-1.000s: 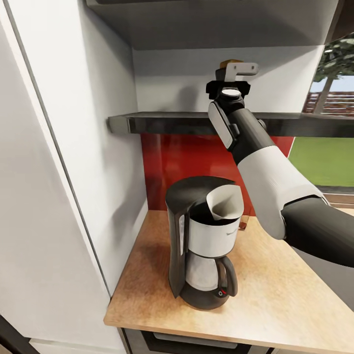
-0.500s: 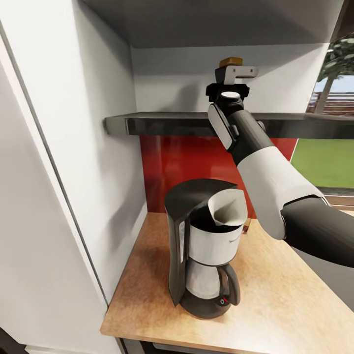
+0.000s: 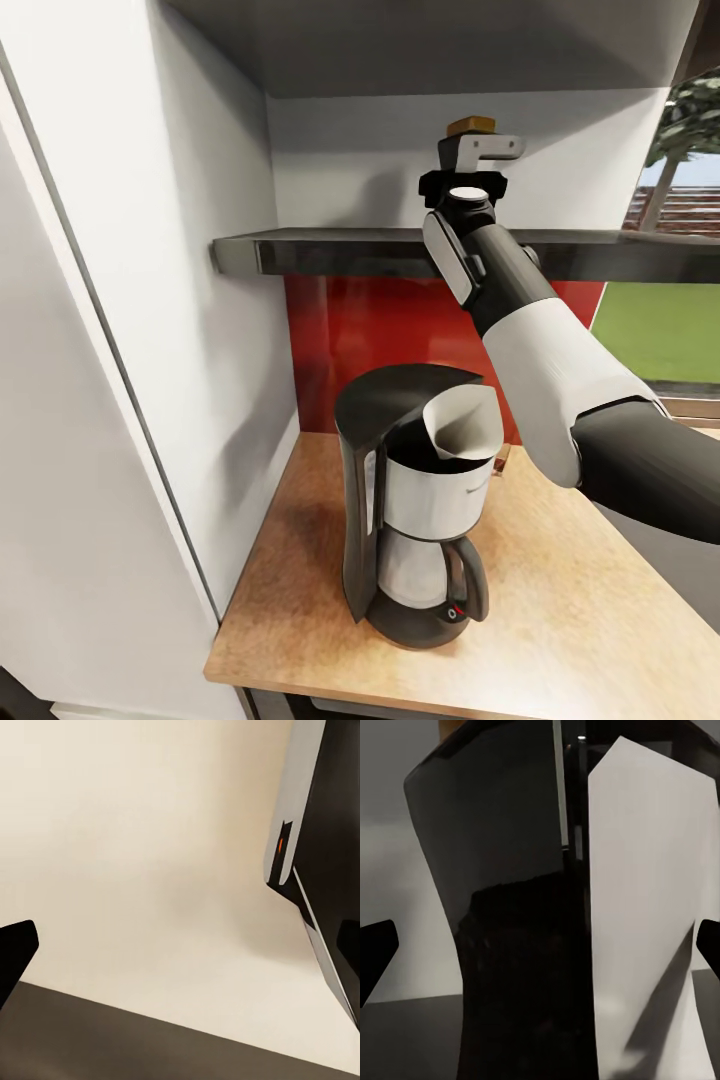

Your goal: Set up a coffee station on the kitchen countertop: keep the coffee maker on the countertop, move the bottle of coffee from the kitchen shelf to the counter next to the coffee maker, place a paper coffee filter on top of the coffee maker, put the saucer next to the coffee maker with the coffee cup on the saucer, and place the electric kettle next to the coffee maker.

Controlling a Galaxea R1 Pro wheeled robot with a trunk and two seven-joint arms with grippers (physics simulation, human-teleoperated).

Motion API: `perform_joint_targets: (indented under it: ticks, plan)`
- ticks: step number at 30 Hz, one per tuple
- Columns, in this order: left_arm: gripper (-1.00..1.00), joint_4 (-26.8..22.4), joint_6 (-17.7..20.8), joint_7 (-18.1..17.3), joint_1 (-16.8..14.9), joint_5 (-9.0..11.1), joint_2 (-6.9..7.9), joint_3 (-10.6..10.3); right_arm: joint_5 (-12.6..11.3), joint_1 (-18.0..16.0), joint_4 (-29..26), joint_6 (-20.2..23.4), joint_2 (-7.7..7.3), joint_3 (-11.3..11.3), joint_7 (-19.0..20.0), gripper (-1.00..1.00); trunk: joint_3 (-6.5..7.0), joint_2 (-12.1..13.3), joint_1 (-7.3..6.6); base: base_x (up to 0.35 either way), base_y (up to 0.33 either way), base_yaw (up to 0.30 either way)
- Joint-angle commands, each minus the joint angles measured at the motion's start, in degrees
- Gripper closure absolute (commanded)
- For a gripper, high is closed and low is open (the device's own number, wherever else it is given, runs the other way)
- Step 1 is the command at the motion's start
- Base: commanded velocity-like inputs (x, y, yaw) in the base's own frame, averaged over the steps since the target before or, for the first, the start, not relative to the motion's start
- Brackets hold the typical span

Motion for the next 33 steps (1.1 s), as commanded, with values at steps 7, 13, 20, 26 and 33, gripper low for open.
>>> perform_joint_targets:
  ticks: [7,13,20,26,33]
  plan:
    - [-1.0,0.06,0.09,0.06,-0.07,0.4,0.0,-0.06,-0.38,-0.07,-0.03,0.21,0.0,0.15,-0.41,-1.0,-0.13,-0.13,0.04,0.0,0.0,0.0]
    - [-1.0,0.06,0.09,0.06,-0.07,0.4,0.0,-0.06,-0.37,-0.07,-0.03,0.21,0.0,0.07,-0.41,-1.0,-0.13,-0.13,0.04,0.08,-0.024,0.0]
    - [-1.0,0.07,0.09,0.06,-0.07,0.4,-0.03,-0.06,-0.38,-0.07,-0.03,0.21,0.0,0.08,-0.41,-1.0,-0.13,-0.13,0.04,0.022,-0.006,0.0]
    - [-1.0,0.06,0.09,0.06,-0.07,0.4,-0.05,-0.06,-0.37,-0.07,-0.03,0.21,0.0,0.06,-0.42,-1.0,-0.13,-0.13,0.04,0.001,0.0,0.0]
    - [-1.0,0.14,0.09,0.06,-0.07,0.4,-0.04,-0.06,-0.37,-0.07,-0.03,0.21,0.0,0.06,-0.41,1.0,-0.13,-0.13,0.04,0.0,0.0,0.0]
